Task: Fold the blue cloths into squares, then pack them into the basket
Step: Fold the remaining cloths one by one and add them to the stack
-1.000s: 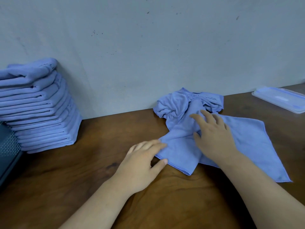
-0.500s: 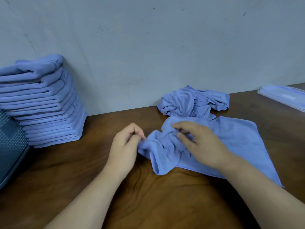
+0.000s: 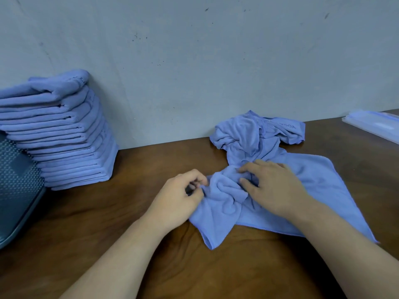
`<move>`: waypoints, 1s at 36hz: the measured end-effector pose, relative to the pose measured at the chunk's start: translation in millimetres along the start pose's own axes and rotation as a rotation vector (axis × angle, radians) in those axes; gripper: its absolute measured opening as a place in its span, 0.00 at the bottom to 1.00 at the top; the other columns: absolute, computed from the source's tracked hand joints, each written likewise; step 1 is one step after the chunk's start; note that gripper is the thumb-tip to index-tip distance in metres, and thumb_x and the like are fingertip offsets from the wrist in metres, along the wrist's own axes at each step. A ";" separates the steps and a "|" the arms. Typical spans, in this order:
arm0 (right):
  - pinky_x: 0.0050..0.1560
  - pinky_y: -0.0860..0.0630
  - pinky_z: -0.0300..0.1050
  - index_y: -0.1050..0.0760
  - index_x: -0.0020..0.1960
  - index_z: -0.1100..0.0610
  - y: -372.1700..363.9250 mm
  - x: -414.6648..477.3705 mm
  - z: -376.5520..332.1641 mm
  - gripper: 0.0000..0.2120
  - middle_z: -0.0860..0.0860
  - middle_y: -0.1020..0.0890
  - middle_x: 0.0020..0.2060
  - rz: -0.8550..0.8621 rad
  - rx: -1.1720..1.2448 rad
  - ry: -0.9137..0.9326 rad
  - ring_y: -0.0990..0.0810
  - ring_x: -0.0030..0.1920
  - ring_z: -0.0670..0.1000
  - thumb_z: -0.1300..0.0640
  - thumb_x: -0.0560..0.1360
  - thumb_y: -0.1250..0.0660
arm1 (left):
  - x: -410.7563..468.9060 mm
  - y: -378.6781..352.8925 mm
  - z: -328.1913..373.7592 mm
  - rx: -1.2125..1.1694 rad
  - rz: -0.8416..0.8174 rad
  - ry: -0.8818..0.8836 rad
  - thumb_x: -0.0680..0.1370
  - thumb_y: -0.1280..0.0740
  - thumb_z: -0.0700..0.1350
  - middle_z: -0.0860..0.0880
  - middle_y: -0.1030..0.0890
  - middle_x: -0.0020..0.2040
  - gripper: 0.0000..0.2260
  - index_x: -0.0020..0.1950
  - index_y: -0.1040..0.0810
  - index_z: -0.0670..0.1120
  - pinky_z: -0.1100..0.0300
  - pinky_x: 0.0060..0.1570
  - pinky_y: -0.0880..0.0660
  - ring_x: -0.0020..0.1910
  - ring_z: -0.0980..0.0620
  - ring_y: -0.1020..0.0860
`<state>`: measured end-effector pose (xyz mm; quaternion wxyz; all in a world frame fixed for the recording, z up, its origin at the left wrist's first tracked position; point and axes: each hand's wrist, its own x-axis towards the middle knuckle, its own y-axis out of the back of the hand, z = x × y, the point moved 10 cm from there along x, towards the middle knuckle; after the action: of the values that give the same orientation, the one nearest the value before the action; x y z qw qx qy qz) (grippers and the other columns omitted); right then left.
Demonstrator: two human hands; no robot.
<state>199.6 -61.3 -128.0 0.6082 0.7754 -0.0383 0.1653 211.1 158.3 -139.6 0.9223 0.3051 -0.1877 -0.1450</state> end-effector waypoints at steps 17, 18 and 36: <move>0.62 0.27 0.44 0.24 0.67 0.37 -19.6 -7.4 -26.4 0.16 0.35 0.24 0.59 -0.171 0.150 0.074 0.27 0.62 0.43 0.36 0.81 0.37 | 3.7 9.3 -14.5 0.095 -0.314 0.278 0.78 0.27 0.62 0.53 0.29 0.32 0.23 0.38 0.27 0.44 0.56 0.38 0.34 0.32 0.54 0.31; 0.56 0.25 0.44 0.23 0.62 0.37 -18.2 -7.1 -23.8 0.13 0.37 0.24 0.54 -0.165 0.121 0.051 0.27 0.58 0.42 0.36 0.81 0.36 | 6.7 17.4 -15.5 0.060 -0.252 0.290 0.79 0.28 0.62 0.53 0.29 0.32 0.22 0.37 0.28 0.47 0.56 0.37 0.34 0.33 0.54 0.31; 0.81 0.43 0.53 0.35 0.80 0.41 -22.8 -3.1 -10.2 0.27 0.42 0.37 0.81 -0.183 -0.014 -0.062 0.42 0.82 0.47 0.35 0.84 0.49 | 0.1 46.2 -17.4 0.414 -0.119 0.471 0.81 0.36 0.62 0.56 0.18 0.41 0.12 0.48 0.21 0.56 0.56 0.39 0.24 0.39 0.53 0.21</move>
<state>200.5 -46.2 -148.0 0.6249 0.7760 0.0125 0.0846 225.8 202.7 -123.9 0.8486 0.5220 0.0235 -0.0828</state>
